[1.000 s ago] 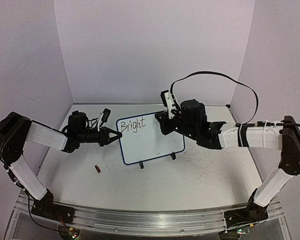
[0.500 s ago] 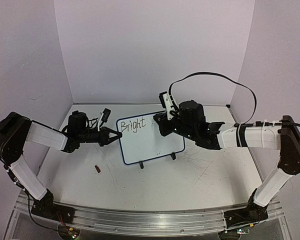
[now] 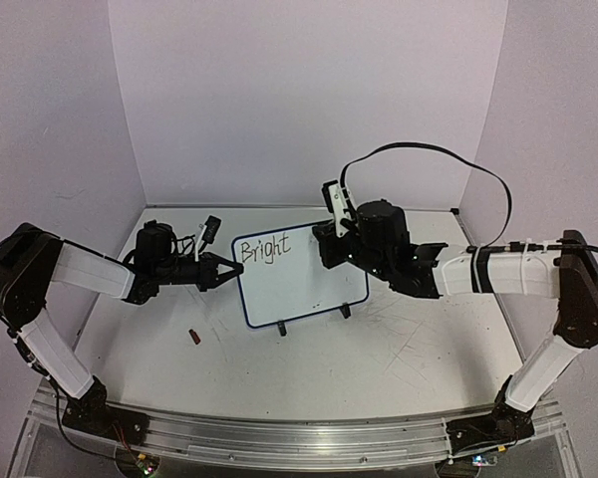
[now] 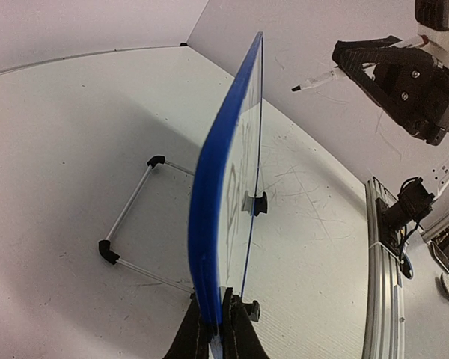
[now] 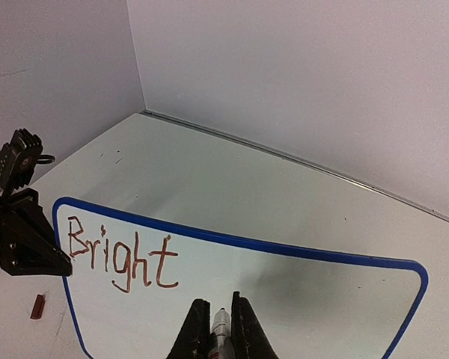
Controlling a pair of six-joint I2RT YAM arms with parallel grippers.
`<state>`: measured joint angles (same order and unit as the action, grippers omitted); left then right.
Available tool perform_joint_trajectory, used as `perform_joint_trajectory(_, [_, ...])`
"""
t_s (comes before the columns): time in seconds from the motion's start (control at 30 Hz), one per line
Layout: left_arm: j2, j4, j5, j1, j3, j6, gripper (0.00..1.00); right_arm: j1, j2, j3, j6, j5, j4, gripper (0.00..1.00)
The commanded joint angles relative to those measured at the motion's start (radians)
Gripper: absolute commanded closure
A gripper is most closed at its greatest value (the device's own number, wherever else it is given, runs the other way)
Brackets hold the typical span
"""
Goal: Write a sentence on the whiteboard
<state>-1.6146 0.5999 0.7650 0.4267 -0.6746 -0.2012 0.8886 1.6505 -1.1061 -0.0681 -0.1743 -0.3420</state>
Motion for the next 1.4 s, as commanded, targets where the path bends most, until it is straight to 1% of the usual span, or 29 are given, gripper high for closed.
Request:
perform_joint_trajectory(0.0, [0.031,-0.015,-0.122,-0.013,-0.036,0.074,1.0,-0.005,-0.002,-0.028,0.01,-0.033,-0.017,1.0])
perform_joint_trajectory(0.2, [0.032,-0.016,-0.122,-0.013,-0.037,0.078,1.0,-0.018,0.009,-0.036,-0.001,-0.022,-0.023,1.0])
perform_joint_trajectory(0.27, [0.027,-0.018,-0.122,-0.012,-0.042,0.079,1.0,-0.017,0.026,-0.051,0.02,-0.011,-0.029,1.0])
perform_joint_trajectory(0.33, [0.022,-0.019,-0.119,-0.012,-0.046,0.079,1.0,-0.006,0.045,-0.066,0.038,-0.026,-0.028,1.0])
perform_joint_trajectory(0.67, [0.028,-0.025,-0.118,-0.01,-0.041,0.083,1.0,-0.016,0.083,-0.085,-0.012,-0.077,-0.039,1.0])
perform_joint_trajectory(0.97, [0.027,-0.029,-0.112,-0.009,-0.042,0.088,1.0,-0.016,0.093,-0.099,-0.01,-0.127,-0.041,1.0])
perform_joint_trajectory(1.37, [0.032,-0.034,-0.109,-0.006,-0.04,0.093,1.0,-0.017,0.133,-0.15,0.005,-0.111,-0.035,1.0])
